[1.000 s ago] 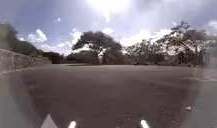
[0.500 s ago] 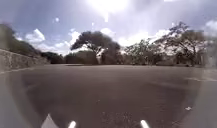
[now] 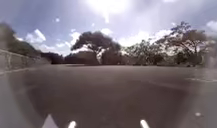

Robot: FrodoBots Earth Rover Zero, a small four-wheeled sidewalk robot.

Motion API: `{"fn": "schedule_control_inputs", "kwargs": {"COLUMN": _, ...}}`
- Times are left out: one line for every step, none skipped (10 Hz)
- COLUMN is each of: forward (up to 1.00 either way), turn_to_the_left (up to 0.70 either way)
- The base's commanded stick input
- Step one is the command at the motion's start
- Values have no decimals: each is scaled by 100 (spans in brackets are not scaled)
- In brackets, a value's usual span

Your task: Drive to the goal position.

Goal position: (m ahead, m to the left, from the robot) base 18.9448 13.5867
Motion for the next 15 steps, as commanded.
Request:
{"fn": "schedule_control_inputs", "kwargs": {"forward": 50, "turn_to_the_left": 2}}
{"fn": "schedule_control_inputs", "kwargs": {"forward": 50, "turn_to_the_left": 11}}
{"fn": "schedule_control_inputs", "kwargs": {"forward": 50, "turn_to_the_left": 21}}
{"fn": "schedule_control_inputs", "kwargs": {"forward": 50, "turn_to_the_left": 25}}
{"fn": "schedule_control_inputs", "kwargs": {"forward": 50, "turn_to_the_left": 25}}
{"fn": "schedule_control_inputs", "kwargs": {"forward": 50, "turn_to_the_left": 25}}
{"fn": "schedule_control_inputs", "kwargs": {"forward": 50, "turn_to_the_left": 25}}
{"fn": "schedule_control_inputs", "kwargs": {"forward": 50, "turn_to_the_left": 25}}
{"fn": "schedule_control_inputs", "kwargs": {"forward": 50, "turn_to_the_left": 25}}
{"fn": "schedule_control_inputs", "kwargs": {"forward": 50, "turn_to_the_left": 25}}
{"fn": "schedule_control_inputs", "kwargs": {"forward": 50, "turn_to_the_left": 25}}
{"fn": "schedule_control_inputs", "kwargs": {"forward": 50, "turn_to_the_left": 25}}
{"fn": "schedule_control_inputs", "kwargs": {"forward": 50, "turn_to_the_left": 25}}
{"fn": "schedule_control_inputs", "kwargs": {"forward": 50, "turn_to_the_left": 25}}
{"fn": "schedule_control_inputs", "kwargs": {"forward": 50, "turn_to_the_left": 25}}
